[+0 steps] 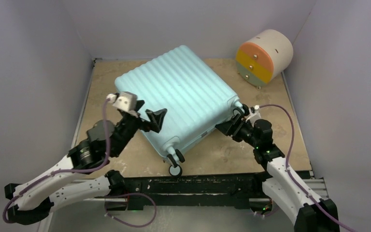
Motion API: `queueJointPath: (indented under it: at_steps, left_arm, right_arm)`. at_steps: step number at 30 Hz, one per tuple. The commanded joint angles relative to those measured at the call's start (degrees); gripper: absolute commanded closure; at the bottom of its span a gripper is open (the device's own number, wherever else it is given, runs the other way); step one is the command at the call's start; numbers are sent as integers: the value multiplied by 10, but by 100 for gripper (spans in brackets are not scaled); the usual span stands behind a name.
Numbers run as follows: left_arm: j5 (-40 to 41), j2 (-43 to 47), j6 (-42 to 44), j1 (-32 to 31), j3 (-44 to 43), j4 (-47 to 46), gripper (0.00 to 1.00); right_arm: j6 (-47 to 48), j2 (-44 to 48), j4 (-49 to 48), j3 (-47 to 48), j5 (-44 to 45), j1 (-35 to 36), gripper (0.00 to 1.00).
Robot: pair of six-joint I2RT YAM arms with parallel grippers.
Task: Pack the luggage
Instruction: Zip the luggage at the center of the board.
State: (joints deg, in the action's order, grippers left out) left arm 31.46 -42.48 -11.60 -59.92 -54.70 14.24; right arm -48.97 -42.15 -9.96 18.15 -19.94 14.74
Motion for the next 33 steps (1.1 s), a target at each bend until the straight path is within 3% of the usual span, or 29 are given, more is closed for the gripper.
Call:
queueJointPath:
  at_steps: [1,5,11,19,23,33]
  left_arm:
    - [29,81,-44,4,20,-27,3]
    - [51,119,-82,4,60,-10,2]
    - [38,130,-122,4,102,-16,1]
    - [45,164,-107,4,147,-30,3]
    - [52,184,-102,4,153,-28,4]
    - [75,167,-77,3,132,2,7]
  right_arm:
    - [-78,-35,-116,-20,-24,8,23]
    - [-115,-72,-176,-32,-9,29,27]
    - [-129,-114,-186,-32,62,91,40]
    - [-76,41,-56,-85,98,98,31]
    - [-72,81,-28,-115,115,98,38]
    - [-110,-130,-253,-104,151,99,63]
